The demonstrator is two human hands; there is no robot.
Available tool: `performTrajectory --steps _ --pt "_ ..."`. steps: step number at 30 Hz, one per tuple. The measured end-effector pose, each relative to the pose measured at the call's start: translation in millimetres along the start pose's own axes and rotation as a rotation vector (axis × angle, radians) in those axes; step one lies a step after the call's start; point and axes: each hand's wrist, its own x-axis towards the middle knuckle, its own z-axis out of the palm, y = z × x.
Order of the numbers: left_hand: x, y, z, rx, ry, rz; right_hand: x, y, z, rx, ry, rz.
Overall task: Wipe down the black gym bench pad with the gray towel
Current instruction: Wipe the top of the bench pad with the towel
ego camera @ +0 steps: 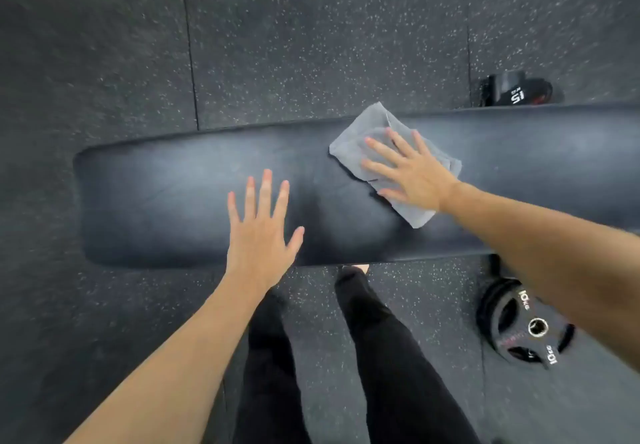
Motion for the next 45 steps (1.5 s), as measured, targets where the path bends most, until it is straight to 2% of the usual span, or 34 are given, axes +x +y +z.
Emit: performTrajectory --steps 4,8,11,15,18,21,25,28,31,35,38,40,43,45 --pt "19 -28 67 0.007 0.032 0.044 10 23 44 0.014 0.03 -0.001" --pt "32 -60 112 -0.064 0.063 0.013 22 0 61 0.101 0.094 0.006" --pt "31 -84 120 -0.106 0.067 0.036 52 -55 63 0.134 0.155 0.061" --pt "25 -131 108 -0.15 0.033 -0.058 104 -145 57 0.178 0.207 0.293" --pt "18 -191 101 -0.124 -0.043 -0.036 138 -209 47 0.216 0.184 0.39" --pt "10 -260 99 -0.107 -0.218 -0.174 158 -266 47 0.237 0.143 0.412" --pt "13 -304 118 -0.204 -0.439 -0.179 211 -278 41 0.248 0.212 0.476" --pt "14 -305 125 -0.263 -0.45 -0.156 280 -274 26 0.252 0.276 0.551" --pt "10 -310 127 -0.308 -0.37 -0.131 318 -282 15 0.259 0.279 0.616" --pt "9 -311 125 -0.324 -0.334 -0.092 306 -286 17 0.27 0.29 0.577" --pt "5 -318 123 -0.392 -0.281 -0.049 297 -316 21 0.27 0.285 0.576" --pt "-2 -334 116 -0.52 -0.139 -0.045 311 -346 21 0.26 0.281 0.547" --pt "-19 -369 105 -0.72 0.245 -0.171 378 -394 10 0.252 0.284 0.401" --pt "-31 -390 101 -0.743 0.359 -0.259 429 -429 -4 0.247 0.253 0.325"
